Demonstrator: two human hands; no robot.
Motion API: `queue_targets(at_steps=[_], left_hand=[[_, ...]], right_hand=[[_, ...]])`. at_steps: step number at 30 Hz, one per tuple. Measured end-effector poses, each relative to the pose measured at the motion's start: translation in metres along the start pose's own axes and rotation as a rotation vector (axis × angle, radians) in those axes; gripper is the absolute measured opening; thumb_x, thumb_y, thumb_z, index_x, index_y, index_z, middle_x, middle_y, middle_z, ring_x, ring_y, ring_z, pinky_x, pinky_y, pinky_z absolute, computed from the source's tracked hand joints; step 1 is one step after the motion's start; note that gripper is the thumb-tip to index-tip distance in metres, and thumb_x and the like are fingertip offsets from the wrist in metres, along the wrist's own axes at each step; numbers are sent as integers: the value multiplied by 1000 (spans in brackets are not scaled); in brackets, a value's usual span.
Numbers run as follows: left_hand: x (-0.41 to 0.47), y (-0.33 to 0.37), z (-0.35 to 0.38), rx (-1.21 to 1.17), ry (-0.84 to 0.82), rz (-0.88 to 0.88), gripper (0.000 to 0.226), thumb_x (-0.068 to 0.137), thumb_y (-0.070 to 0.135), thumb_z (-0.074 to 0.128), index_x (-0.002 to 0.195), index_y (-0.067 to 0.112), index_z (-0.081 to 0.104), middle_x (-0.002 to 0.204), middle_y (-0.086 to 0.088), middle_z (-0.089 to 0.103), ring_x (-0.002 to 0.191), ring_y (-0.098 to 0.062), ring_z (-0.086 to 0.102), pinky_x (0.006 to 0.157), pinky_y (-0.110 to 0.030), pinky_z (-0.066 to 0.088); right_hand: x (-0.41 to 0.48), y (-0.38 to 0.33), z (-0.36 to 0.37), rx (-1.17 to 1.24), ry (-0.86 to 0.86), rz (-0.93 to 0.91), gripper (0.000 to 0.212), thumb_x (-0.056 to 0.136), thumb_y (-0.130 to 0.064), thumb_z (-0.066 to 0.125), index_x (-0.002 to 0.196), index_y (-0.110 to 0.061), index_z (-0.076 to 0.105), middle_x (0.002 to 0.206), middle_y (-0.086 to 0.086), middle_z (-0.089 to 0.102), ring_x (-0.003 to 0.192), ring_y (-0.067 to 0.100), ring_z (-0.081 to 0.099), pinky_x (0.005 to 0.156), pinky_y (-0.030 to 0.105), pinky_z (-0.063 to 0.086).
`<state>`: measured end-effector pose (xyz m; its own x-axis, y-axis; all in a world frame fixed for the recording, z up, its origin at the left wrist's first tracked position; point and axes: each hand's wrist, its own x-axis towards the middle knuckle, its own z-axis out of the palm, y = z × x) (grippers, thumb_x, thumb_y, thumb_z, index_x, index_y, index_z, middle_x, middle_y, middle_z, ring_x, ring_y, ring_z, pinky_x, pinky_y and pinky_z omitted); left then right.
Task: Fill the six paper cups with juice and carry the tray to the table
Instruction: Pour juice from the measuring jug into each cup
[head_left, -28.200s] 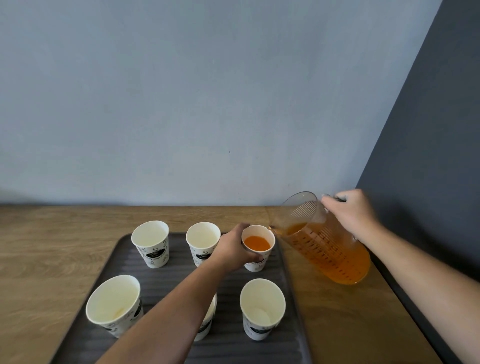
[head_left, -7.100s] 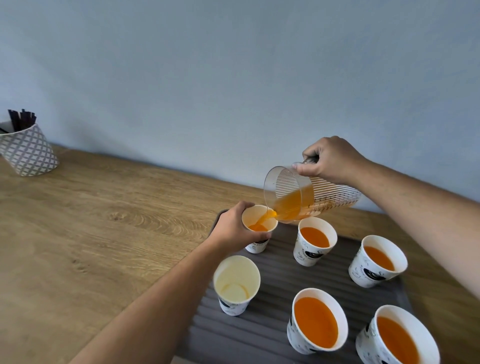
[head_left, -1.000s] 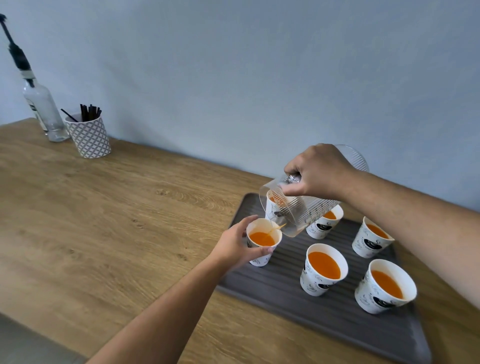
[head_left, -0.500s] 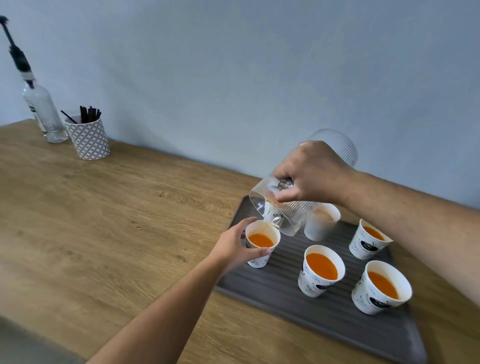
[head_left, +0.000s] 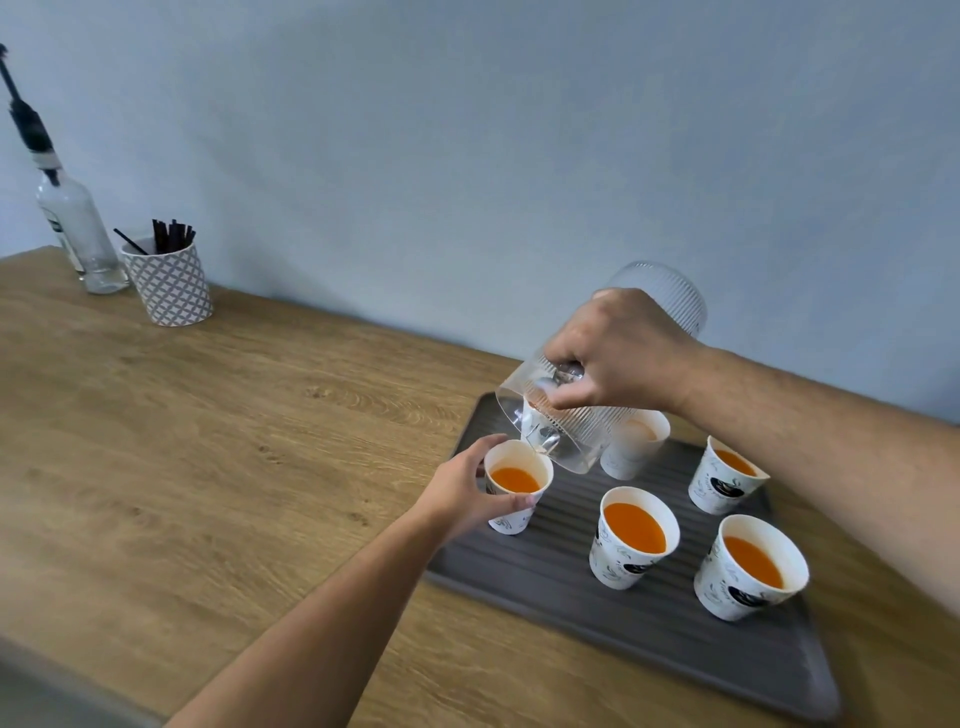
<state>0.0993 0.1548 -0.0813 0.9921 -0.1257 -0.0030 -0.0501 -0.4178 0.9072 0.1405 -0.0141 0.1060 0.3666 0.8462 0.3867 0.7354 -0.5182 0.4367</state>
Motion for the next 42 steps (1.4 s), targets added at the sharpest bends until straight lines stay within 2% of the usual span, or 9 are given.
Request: queue_targets(at_steps=[4,11,15,19,22,28,32,37,42], left_hand=[[-1,0,1,8,-2,-7,88,57,47,84,134,34,44,115,10,64,105,-5,61,95,-28,50],[-4,4,2,-2,12,-7,83,62,39,85,133,32,45,114,10,64,102,-4,62,91,-22,50],[-6,7,1,16,17,-22,84,63,38,85,135,30,43,116,8,63,104,-6,61,92,-23,49],[-7,12,-1,43,16,-39,84,65,36,84,137,27,42,119,5,61,104,-8,60,92,-25,48],[-9,20,-3,127,31,-15,89,65,41,83,140,26,38,132,2,52,117,-13,52,100,-31,43],[-4,54,3,240,100,110,89,66,49,79,141,29,35,143,4,39,133,-14,36,110,-34,33],[4,86,24,278,28,174,87,69,48,77,142,29,34,148,5,35,138,-15,32,112,-37,32],[21,122,70,345,-80,216,89,69,49,77,143,30,32,150,2,34,136,-18,37,109,-38,37],[38,149,126,371,-222,243,87,74,47,74,145,26,28,153,0,28,137,-22,35,109,-37,35]], right_hand=[[-3,1,-4,29,17,45,41,68,-47,50,47,-20,28,41,-5,30,42,23,29,47,34,45],[-8,2,-2,26,1,66,49,67,-49,51,45,-25,15,42,-6,29,44,23,31,47,33,43],[-13,3,-2,66,-18,113,51,66,-49,55,44,-24,15,40,-7,21,44,22,30,47,28,33],[-23,10,-8,145,-6,291,45,63,-55,42,44,-20,21,39,-2,25,45,21,31,47,20,19],[-35,18,-16,243,36,490,48,66,-51,52,44,-17,26,39,0,26,42,13,27,49,26,23],[-82,39,-36,414,278,867,57,81,-39,68,49,-14,28,46,-2,24,49,18,23,52,32,21],[-126,50,-48,486,480,1164,55,81,-43,63,48,-14,30,42,-2,24,50,17,24,52,32,21],[-188,61,-62,500,840,1560,47,74,-46,59,50,-12,36,45,-6,21,57,19,24,54,31,22],[-246,65,-70,543,1042,1777,35,80,-35,61,55,-17,46,54,0,32,46,10,27,45,25,22]])
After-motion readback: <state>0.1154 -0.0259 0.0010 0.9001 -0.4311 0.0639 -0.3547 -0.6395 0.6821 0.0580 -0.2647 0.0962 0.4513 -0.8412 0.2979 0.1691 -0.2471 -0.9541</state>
